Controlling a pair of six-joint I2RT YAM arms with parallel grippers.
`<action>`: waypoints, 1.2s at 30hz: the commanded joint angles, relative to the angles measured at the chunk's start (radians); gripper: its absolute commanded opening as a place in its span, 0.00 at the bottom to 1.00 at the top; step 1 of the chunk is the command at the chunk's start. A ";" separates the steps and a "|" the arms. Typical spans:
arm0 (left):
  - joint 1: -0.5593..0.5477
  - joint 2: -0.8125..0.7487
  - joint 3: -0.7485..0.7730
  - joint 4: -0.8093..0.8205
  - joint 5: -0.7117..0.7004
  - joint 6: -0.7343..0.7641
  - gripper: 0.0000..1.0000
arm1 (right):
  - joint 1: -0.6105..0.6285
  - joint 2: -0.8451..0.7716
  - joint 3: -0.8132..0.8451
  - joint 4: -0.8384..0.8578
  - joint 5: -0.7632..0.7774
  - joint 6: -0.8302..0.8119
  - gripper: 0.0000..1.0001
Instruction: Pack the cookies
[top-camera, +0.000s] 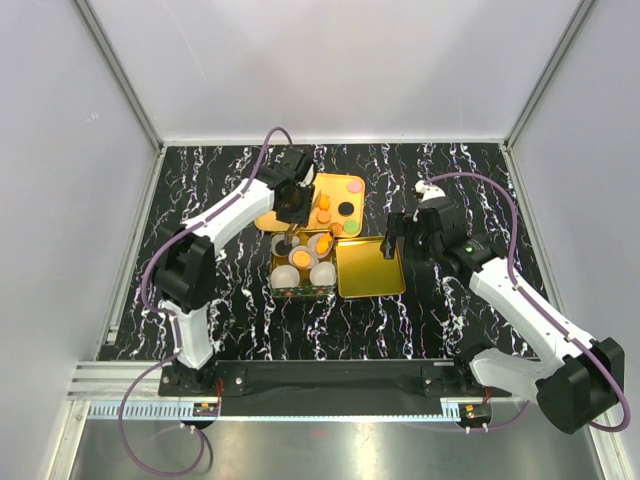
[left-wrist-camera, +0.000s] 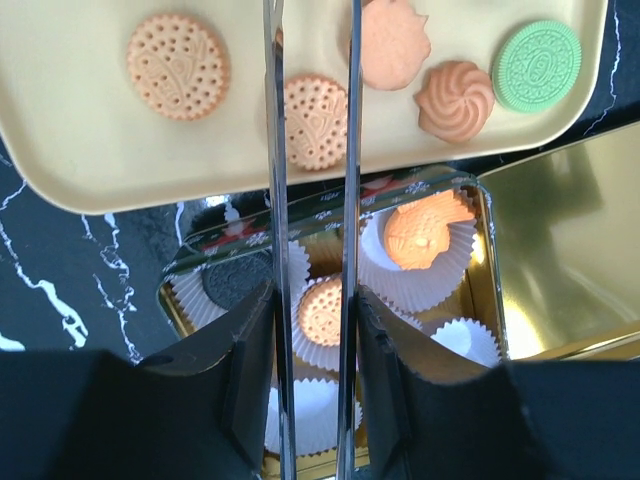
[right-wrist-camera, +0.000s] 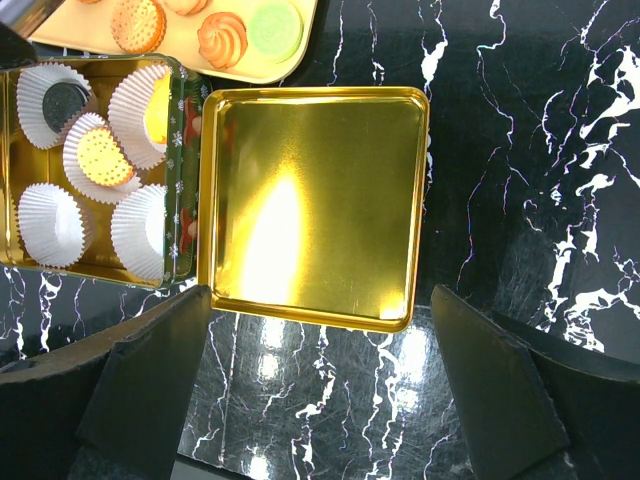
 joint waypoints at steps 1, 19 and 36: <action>-0.002 0.019 0.077 0.041 0.037 -0.008 0.39 | -0.003 -0.019 0.012 0.031 -0.008 -0.012 1.00; 0.007 0.026 0.177 0.023 0.032 0.035 0.40 | -0.003 -0.016 0.014 0.031 -0.005 -0.012 1.00; 0.005 -0.025 0.074 0.027 0.067 0.108 0.41 | -0.003 -0.010 0.012 0.033 -0.005 -0.012 1.00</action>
